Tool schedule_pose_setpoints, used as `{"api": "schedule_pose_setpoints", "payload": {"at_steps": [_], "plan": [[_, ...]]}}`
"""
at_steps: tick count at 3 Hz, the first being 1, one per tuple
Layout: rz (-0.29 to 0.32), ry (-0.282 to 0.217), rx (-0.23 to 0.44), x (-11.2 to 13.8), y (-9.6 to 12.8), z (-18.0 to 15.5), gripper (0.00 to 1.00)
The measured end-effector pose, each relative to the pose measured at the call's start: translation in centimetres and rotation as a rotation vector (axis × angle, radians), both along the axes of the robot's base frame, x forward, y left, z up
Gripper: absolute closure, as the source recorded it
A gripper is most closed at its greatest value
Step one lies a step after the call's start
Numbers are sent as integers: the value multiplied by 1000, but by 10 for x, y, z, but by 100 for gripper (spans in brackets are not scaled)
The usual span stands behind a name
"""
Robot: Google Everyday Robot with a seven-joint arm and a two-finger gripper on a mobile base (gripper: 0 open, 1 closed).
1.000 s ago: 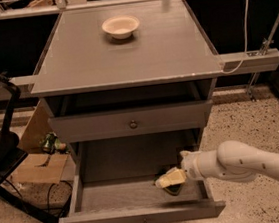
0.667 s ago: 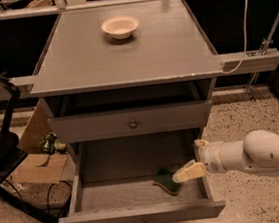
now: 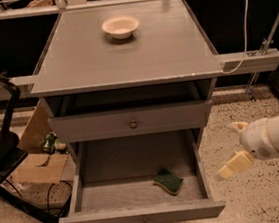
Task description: Place sponge into middle drawer
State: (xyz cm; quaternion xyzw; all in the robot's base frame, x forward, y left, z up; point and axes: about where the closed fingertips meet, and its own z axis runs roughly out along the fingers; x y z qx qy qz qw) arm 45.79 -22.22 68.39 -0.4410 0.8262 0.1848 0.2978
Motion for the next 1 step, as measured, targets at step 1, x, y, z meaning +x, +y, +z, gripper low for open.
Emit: {"api": "schedule_pose_setpoints", "payload": {"at_steps": [1], "plan": [[34, 50, -145, -40, -20, 62, 0]]}}
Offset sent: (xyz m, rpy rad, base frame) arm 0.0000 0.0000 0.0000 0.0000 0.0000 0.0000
